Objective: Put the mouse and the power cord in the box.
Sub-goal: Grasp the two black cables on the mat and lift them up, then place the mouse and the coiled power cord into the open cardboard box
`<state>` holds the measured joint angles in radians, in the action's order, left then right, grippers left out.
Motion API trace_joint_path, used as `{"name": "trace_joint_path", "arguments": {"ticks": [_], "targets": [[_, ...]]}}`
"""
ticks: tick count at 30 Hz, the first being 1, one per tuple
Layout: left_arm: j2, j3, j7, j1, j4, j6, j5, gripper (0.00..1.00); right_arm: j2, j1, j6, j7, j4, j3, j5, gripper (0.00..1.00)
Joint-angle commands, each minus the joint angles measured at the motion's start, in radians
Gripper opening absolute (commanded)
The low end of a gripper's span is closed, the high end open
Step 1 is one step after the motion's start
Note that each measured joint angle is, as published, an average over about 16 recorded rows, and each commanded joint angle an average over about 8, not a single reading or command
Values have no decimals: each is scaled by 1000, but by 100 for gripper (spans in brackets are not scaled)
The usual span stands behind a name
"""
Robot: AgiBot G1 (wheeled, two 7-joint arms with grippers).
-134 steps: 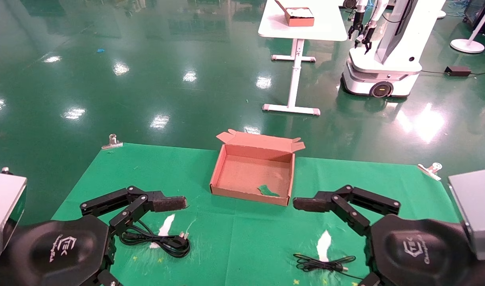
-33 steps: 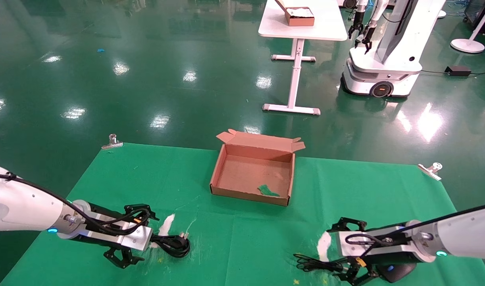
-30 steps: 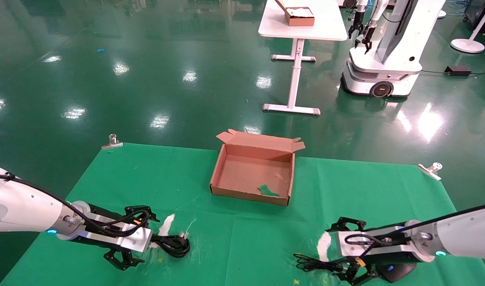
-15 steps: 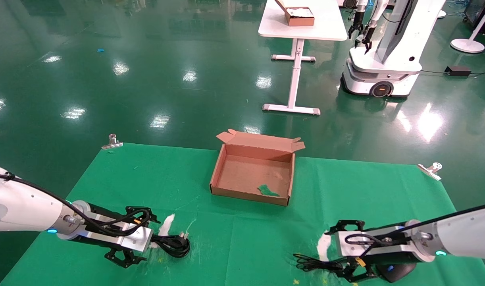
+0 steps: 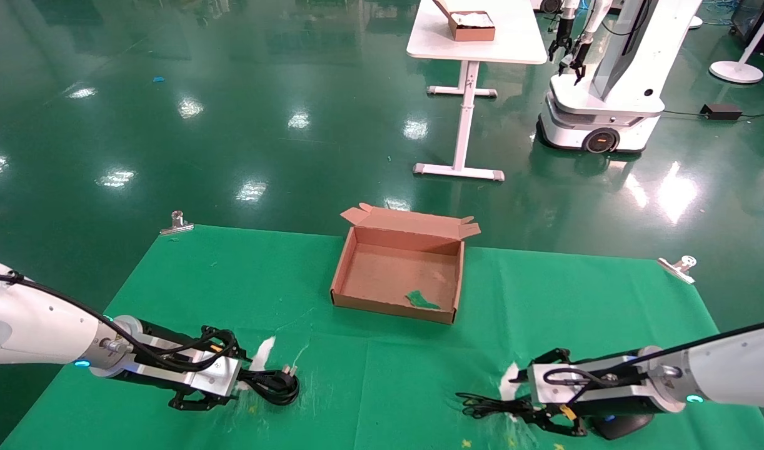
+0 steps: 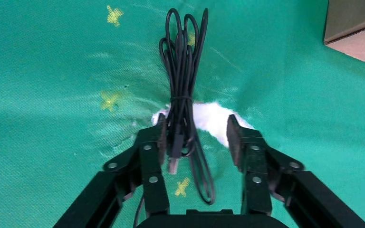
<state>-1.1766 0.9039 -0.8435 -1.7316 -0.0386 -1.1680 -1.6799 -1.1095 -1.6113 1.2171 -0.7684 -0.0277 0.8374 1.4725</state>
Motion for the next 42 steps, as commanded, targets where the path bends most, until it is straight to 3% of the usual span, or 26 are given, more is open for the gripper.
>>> {"name": "trace_joint_path", "arguments": {"ticks": [1, 27, 36, 42], "targets": [[0, 0, 0, 0, 0, 0, 0, 0, 0, 0, 0, 0, 0, 0, 0, 0], [0, -1, 1, -1, -2, 1, 1, 0, 8, -3, -1, 0, -1, -2, -2, 0], [23, -25, -8, -73, -24, -37, 35, 0, 72, -55, 42, 0, -3, -39, -55, 0], [63, -67, 5, -159, -25, -99, 95, 0, 139, -147, 95, 4, -32, -62, -87, 0]]}}
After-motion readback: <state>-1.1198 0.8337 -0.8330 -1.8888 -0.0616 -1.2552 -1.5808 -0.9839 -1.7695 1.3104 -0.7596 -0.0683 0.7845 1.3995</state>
